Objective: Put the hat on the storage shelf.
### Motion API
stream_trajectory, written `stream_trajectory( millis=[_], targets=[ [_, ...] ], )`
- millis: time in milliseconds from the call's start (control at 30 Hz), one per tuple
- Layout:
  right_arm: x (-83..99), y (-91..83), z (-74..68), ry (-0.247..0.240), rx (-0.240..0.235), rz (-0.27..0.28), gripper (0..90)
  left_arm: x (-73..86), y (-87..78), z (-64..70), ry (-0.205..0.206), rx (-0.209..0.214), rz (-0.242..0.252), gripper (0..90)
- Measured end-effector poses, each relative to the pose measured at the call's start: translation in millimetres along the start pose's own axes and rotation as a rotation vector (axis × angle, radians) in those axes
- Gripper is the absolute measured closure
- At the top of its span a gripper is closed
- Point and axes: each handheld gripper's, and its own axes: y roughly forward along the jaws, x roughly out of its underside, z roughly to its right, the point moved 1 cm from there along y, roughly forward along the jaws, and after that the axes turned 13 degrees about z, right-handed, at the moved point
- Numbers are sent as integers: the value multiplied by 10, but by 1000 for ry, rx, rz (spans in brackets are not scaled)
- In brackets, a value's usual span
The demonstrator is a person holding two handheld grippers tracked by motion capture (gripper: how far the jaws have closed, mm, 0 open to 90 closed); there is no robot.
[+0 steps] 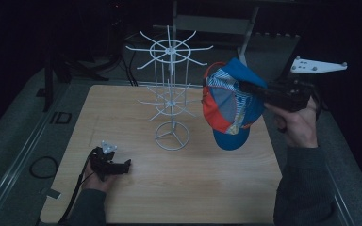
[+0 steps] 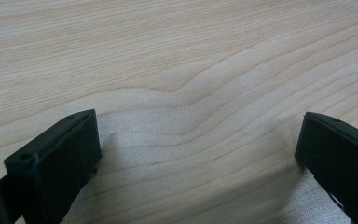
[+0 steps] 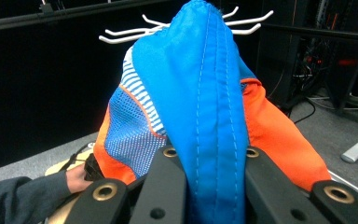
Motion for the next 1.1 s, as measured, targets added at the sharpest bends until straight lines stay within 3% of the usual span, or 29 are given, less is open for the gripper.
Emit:
stream_trajectory(
  millis=[700, 867, 1100],
  targets=[
    [-150, -17, -32, 0, -30, 67, 874, 0, 0, 0, 1, 0, 0, 2],
    [-150, 15, -40, 2, -37, 68, 874, 0, 0, -1, 1, 0, -1, 2],
    [-65, 199, -51, 13, -59, 41, 874, 0, 0, 0, 0, 0, 0, 2]
  ],
)
